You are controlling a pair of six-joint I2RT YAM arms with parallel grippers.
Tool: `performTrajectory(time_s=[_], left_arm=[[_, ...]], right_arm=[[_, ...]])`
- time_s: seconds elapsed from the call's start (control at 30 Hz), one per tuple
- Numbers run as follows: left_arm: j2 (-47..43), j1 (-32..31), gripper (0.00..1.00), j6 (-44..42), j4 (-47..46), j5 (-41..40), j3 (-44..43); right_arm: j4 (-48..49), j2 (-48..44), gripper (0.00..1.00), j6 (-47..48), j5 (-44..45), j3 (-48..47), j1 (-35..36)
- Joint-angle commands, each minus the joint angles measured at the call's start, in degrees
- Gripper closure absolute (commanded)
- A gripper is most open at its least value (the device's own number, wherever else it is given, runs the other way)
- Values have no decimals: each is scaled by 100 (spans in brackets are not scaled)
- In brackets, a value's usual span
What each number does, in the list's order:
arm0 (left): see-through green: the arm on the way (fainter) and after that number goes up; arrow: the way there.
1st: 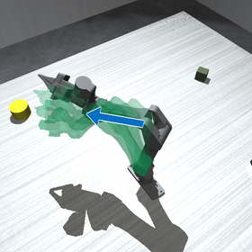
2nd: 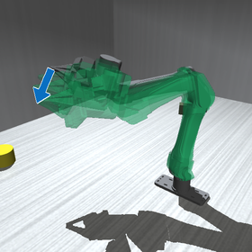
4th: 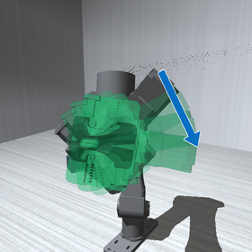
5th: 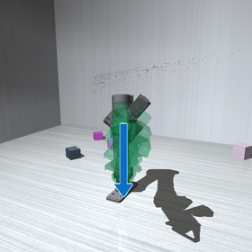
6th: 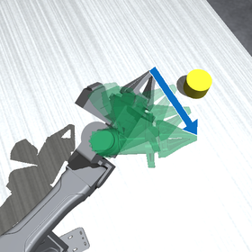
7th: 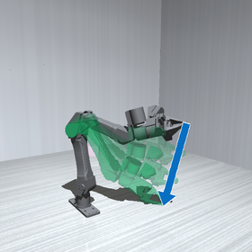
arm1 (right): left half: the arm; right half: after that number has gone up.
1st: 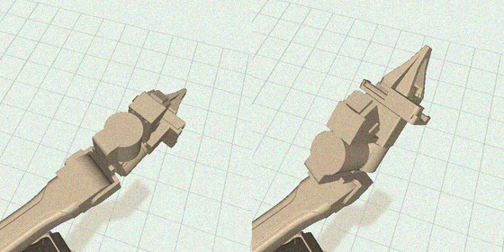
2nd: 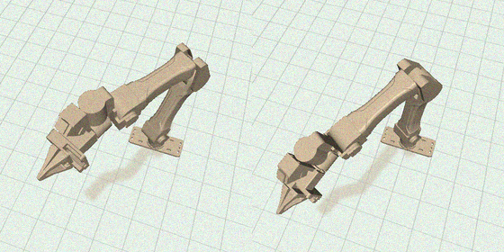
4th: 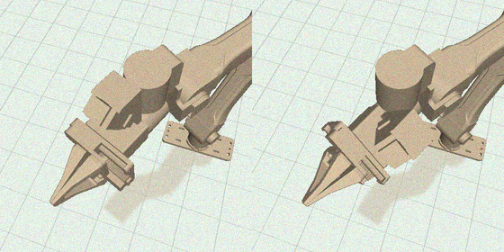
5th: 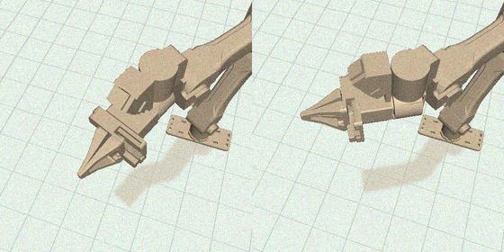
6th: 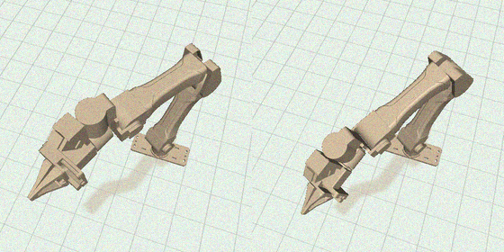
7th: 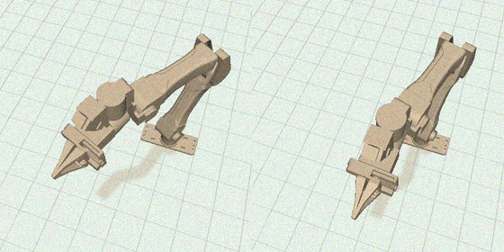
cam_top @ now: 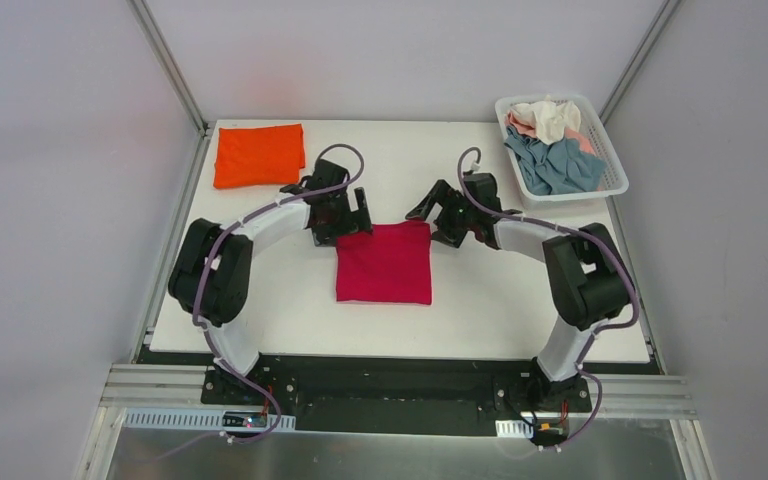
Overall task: Fold and stack the t-shirts
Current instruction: Fold the long partially folded tshirt into a neat square
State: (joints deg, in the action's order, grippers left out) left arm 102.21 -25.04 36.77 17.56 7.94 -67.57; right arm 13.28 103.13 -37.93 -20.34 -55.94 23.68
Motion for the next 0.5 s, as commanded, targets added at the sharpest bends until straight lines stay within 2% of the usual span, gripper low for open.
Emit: performTrajectory(time_s=[0.0, 0.13, 0.27, 0.33, 0.47], left_arm=[[-943, 4, 1, -181, 444, -250, -122], [-1553, -317, 1, -180, 458, -7, 88], [-1797, -674, 1, -27, 346, 478, 686], [-1889, -748, 1, 156, 182, 647, 1119], [-1983, -792, 1, 591, -731, 902, 2205]], right_arm=[[-786, -907, 0, 410, 520, -311, -36], [-935, -1739, 1, 348, 397, 138, 115], [-525, -2359, 1, -201, -213, 1151, 432], [-196, -2484, 1, -472, -515, 1561, 625], [528, -2282, 0, -935, -830, 2154, 883]])
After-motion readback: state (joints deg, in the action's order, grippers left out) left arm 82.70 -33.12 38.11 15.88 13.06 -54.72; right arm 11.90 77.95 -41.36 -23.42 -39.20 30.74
